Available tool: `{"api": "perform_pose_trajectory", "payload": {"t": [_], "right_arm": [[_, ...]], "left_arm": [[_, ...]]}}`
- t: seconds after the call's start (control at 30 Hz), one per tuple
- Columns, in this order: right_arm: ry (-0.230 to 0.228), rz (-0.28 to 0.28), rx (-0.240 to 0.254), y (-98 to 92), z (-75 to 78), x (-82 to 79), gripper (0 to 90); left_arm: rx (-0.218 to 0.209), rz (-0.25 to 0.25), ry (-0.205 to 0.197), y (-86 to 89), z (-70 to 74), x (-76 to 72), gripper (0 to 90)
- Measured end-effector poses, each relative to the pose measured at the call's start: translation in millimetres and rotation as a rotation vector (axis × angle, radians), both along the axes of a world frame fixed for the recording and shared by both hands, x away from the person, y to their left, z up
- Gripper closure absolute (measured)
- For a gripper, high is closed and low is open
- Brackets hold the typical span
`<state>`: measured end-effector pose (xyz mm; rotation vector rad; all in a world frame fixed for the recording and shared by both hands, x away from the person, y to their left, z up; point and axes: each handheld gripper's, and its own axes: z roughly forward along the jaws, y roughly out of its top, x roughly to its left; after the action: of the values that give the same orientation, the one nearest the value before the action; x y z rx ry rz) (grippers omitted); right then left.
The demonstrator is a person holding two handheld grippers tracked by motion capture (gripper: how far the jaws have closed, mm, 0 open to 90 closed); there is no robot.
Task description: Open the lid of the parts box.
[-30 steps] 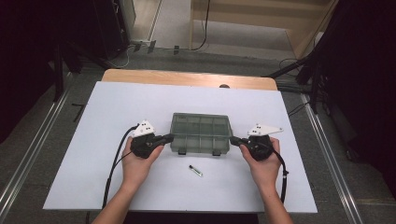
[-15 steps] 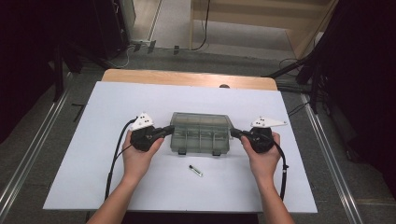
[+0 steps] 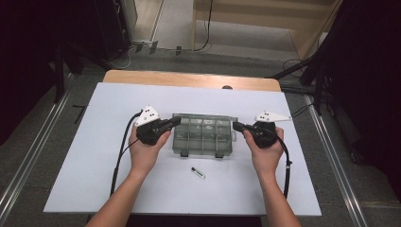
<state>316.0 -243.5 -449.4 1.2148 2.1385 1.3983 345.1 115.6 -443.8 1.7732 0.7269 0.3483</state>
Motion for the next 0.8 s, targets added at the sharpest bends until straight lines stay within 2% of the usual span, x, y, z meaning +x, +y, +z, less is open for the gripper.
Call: {"api": "perform_pose_trajectory", "payload": {"t": [0.47, 0.67, 0.8], "right_arm": [[-0.04, -0.032, 0.046, 3.1, 5.0, 8.6, 90.0], [-0.053, -0.04, 0.055, 4.3, 6.0, 12.8, 90.0], [-0.048, -0.043, 0.08, 4.8, 7.0, 15.1, 90.0]], "left_arm": [[-0.024, 0.017, -0.045, -5.8, 9.4, 10.5, 89.7], [-0.031, 0.022, -0.048, -6.6, 10.9, 13.5, 89.6], [-0.034, 0.006, -0.054, -5.5, 11.0, 13.7, 88.8]]}}
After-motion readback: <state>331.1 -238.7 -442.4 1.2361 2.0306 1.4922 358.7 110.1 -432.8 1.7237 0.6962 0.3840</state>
